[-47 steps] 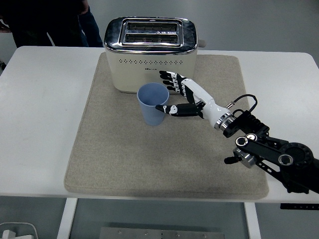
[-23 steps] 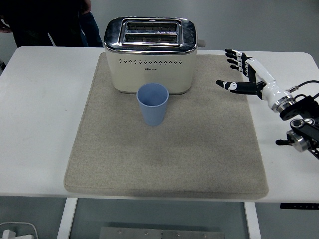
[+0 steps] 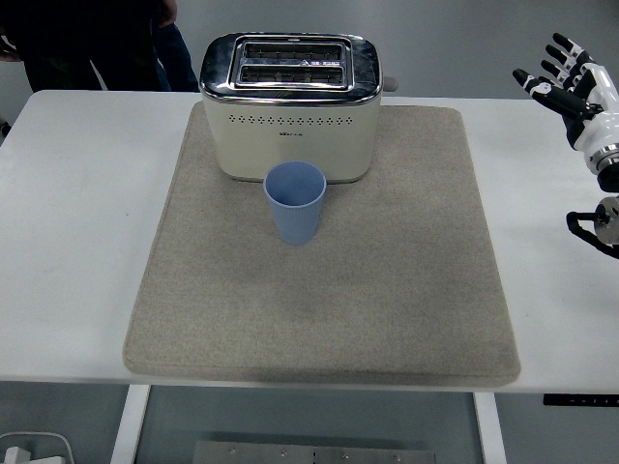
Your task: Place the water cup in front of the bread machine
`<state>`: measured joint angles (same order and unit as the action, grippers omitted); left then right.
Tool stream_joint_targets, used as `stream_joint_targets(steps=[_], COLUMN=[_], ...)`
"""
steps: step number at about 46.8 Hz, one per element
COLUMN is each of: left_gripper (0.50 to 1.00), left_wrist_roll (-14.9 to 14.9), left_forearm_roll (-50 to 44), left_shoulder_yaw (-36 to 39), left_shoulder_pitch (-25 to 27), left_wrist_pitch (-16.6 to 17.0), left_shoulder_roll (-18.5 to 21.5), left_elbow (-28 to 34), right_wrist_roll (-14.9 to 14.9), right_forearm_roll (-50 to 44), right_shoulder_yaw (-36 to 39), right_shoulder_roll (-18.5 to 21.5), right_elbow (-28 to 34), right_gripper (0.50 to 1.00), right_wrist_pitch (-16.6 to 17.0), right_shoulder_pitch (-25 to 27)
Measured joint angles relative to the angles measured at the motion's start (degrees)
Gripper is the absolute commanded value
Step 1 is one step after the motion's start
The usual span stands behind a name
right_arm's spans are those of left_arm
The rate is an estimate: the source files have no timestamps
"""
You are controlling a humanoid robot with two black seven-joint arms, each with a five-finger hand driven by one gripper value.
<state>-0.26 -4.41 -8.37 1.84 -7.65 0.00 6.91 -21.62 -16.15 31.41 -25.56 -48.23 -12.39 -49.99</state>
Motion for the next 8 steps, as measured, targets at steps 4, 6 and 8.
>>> stream_joint_targets(steps=[4,6,8], left_gripper=[1.0,1.0,1.0], left_wrist_roll=[0.0,0.0,0.0], left_forearm_roll=[0.0,0.0,0.0], left_shoulder_yaw=[0.0,0.0,0.0], left_shoulder_pitch=[0.0,0.0,0.0], left_wrist_pitch=[0.0,0.0,0.0], left_shoulder_roll=[0.0,0.0,0.0], left_elbow=[0.0,0.0,0.0], right_wrist_roll=[0.0,0.0,0.0], right_forearm_roll=[0.1,0.1,0.1], right_shoulder_yaw=[-0.1,-0.1,-0.2], right_shoulder_roll=[0.9,1.2,1.4], right_elbow=[0.2,0.3,0.5], right_gripper=[0.915,0.915,0.915], right_wrist_pitch=[-0.1,-0.1,-0.1], right_shoulder_pitch=[0.0,0.0,0.0])
